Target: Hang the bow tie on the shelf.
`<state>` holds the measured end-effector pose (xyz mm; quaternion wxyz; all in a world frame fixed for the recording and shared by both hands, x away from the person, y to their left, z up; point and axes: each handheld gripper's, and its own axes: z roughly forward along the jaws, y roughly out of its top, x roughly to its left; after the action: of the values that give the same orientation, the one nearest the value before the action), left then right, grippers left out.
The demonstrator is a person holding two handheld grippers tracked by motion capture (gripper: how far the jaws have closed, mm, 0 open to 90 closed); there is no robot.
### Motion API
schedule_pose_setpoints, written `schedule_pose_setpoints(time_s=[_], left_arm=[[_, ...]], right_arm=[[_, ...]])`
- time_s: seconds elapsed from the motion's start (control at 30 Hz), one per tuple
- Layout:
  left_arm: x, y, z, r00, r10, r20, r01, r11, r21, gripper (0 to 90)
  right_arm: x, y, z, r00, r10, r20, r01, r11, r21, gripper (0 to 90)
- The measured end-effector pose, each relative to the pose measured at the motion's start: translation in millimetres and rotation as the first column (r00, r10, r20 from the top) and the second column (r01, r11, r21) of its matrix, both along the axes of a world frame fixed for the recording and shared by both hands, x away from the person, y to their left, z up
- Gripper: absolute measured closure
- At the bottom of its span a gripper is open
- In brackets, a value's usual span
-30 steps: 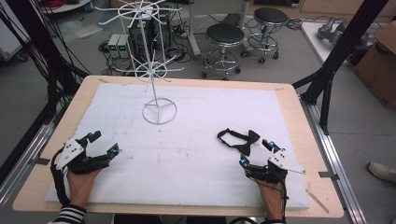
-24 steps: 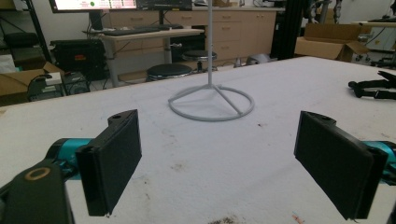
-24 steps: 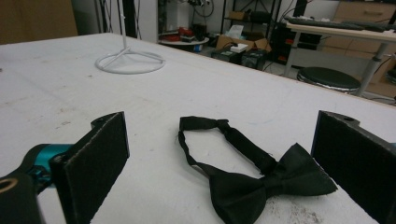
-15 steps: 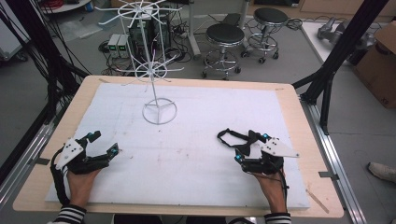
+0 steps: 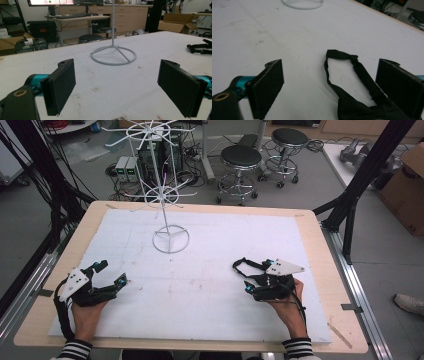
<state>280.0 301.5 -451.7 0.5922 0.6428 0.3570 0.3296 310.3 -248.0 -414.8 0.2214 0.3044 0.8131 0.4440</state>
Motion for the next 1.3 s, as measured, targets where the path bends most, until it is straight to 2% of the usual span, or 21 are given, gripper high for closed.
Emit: schedule_pose_setpoints(time_s=[0.03, 0.1, 0.17, 0.23, 0.3, 0.53, 0.6, 0.7, 0.9, 1.07, 1.13, 1.2, 1.3], left_arm=[[0.1, 0.1, 0.1, 1.0, -0.001, 0.001, 0.001, 1.0, 0.001, 15.2], [0.0, 0.1, 0.0, 1.0, 0.001, 0.0, -0.001, 1.0, 0.0, 15.3], [0.0, 0.1, 0.0, 1.0, 0.0, 0.0, 0.0, 1.0, 0.0, 15.2], [0.0, 0.2, 0.0, 1.0, 0.0, -0.001, 0.0, 1.0, 0.0, 15.2], [0.0, 0.2, 0.0, 1.0, 0.0, -0.001, 0.0, 1.0, 0.0, 15.2], [0.1, 0.3, 0.0, 1.0, 0.0, -0.001, 0.0, 1.0, -0.001, 15.3], [0.1, 0.4, 0.0, 1.0, 0.001, -0.002, -0.001, 1.0, -0.002, 15.3], [0.2, 0.4, 0.0, 1.0, 0.001, -0.002, -0.001, 1.0, -0.003, 15.3], [0.3, 0.5, 0.0, 1.0, 0.002, -0.002, -0.002, 1.0, -0.003, 15.2], [0.3, 0.5, 0.0, 1.0, 0.002, -0.002, -0.002, 1.0, -0.004, 15.3], [0.2, 0.5, -0.1, 1.0, 0.003, -0.003, -0.003, 1.0, -0.005, 15.3], [0.4, 0.6, -0.1, 1.0, 0.003, -0.003, -0.003, 1.0, -0.008, 15.3], [0.5, 0.7, -0.1, 1.0, 0.004, -0.002, -0.004, 1.0, -0.008, 15.3]], right_arm=[[1.0, 0.0, -0.1, 0.9999, 0.008, -0.007, -0.008, 1.0, 0.0, 14.9], [3.5, 0.4, -0.5, 0.9999, 0.012, -0.011, -0.012, 1.0, -0.009, 16.3], [7.2, 0.8, -1.2, 0.9991, 0.001, -0.043, -0.002, 1.0, -0.022, 16.9], [10.5, 1.3, -1.4, 0.998, 0.01, -0.062, -0.012, 0.999, -0.04, 22.9], [12.7, 2.9, -1.3, 0.9974, 0.01, -0.071, -0.015, 0.998, -0.063, 25.2], [22.1, 8.8, -3.5, 0.9932, 0.03, -0.113, -0.048, 0.986, -0.161, 34.3], [24.0, 9.4, -4.4, 0.9931, 0.034, -0.112, -0.053, 0.984, -0.173, 37.8], [26.6, 9.4, -6.9, 0.9904, 0.034, -0.134, -0.059, 0.981, -0.187, 39.9], [30.2, 10.2, -9.9, 0.9869, 0.042, -0.155, -0.078, 0.97, -0.23, 46.9], [35.0, 14.5, -5.0, 0.9821, 0.053, -0.181, -0.107, 0.948, -0.299, 50.6], [38.1, 17.0, -2.0, 0.9802, 0.063, -0.188, -0.121, 0.94, -0.318, 51.5], [41.0, 18.3, -1.0, 0.9756, 0.074, -0.207, -0.139, 0.937, -0.321, 52.3], [44.0, 20.3, -1.3, 0.9718, 0.077, -0.223, -0.154, 0.924, -0.351, 53.7]])
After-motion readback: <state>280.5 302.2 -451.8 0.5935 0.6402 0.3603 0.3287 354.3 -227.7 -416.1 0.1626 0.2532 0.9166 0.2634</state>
